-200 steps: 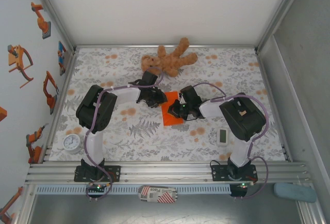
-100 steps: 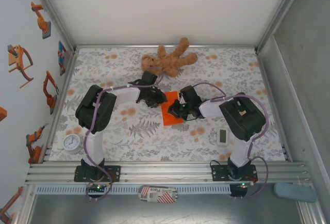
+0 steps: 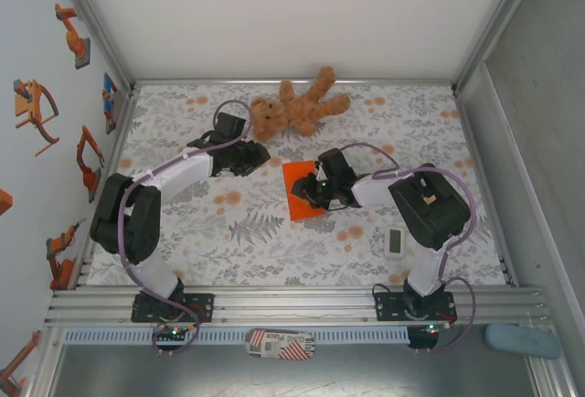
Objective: Fold a paper plane with a square sheet of paper (pick it up from the middle)
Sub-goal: Fold the triangle a second time at the center of the table.
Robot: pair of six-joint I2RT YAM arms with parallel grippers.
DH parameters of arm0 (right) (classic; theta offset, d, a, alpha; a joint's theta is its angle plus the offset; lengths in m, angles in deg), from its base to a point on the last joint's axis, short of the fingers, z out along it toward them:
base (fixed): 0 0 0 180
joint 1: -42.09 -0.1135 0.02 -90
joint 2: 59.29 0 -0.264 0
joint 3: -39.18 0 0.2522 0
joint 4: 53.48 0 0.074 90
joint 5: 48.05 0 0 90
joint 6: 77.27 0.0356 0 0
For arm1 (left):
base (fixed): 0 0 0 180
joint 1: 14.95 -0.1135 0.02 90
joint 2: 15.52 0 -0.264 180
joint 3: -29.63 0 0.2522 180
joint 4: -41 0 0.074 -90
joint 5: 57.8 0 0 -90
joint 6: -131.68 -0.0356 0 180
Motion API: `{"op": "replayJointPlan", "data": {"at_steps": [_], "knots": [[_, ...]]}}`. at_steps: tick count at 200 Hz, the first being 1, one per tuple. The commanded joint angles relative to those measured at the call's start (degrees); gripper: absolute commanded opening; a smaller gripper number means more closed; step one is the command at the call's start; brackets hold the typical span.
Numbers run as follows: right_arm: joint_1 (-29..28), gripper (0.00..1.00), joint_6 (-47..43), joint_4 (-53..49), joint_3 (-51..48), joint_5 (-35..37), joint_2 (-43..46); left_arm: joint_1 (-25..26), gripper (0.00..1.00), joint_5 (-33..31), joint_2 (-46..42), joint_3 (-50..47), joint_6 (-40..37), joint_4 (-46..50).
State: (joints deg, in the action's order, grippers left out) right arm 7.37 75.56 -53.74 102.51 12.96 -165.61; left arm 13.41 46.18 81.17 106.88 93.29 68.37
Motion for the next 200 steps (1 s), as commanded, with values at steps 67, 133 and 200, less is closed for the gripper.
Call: {"op": "replayJointPlan", "data": {"at_steps": [67,133,200], "knots": [[-0.3,0.34,-1.6,-3.8,0.2,2.0,-1.5,3.3,0.24,4.5,-2.9,-6.8,0.2,-5.5],[-0.3,0.05,-2.9,-7.9,0.7,3.9,-1.7,9.3,0.05,6.3,5.5,-3.1,-2.0,-7.4],[-0.3,0.0,-2.8,-8.0,0.7,4.1,-1.6,10.6,0.0,7.2,10.7,0.3,-3.7,-6.2]]}}
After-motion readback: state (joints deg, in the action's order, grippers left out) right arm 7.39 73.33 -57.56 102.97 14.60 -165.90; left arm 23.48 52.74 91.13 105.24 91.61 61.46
